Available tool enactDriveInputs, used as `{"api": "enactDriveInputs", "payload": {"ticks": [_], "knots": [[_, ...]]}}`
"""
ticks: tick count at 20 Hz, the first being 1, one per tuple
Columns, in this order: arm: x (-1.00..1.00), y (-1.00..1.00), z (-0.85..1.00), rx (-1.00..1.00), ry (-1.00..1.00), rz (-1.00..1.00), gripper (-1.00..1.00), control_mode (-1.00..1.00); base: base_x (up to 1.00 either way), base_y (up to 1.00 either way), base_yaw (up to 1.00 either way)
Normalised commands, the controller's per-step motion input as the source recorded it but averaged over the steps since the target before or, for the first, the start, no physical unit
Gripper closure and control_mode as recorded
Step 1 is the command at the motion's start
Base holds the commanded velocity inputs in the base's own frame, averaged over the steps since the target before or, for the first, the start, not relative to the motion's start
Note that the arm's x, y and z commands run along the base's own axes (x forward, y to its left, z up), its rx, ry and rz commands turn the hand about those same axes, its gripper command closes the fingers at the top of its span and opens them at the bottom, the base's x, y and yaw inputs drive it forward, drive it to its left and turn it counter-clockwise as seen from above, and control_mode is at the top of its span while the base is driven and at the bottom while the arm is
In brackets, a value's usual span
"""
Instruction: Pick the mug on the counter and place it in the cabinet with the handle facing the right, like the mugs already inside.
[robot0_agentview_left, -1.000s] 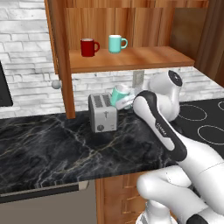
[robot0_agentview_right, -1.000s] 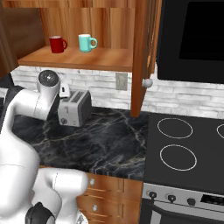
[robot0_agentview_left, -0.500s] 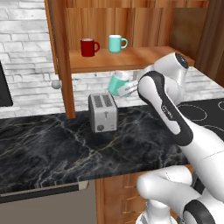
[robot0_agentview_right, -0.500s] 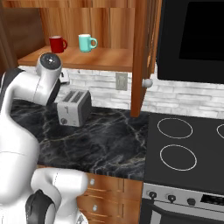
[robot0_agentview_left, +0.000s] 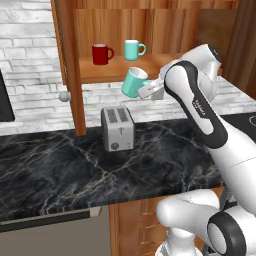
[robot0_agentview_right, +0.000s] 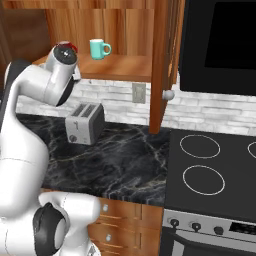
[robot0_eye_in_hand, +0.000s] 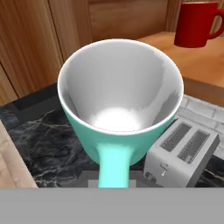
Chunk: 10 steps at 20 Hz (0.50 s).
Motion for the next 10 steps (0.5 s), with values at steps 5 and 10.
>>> {"api": "enactDriveInputs", "payload": {"ticks": [5,10], "knots": [[0.12,0.0,0.16,0.0,0.0,0.01,1.0,-1.0,0.0,0.0,0.0],[0.27,0.0,0.06,0.0,0.0,0.0,1.0,-1.0,0.0,0.0,0.0]]}}
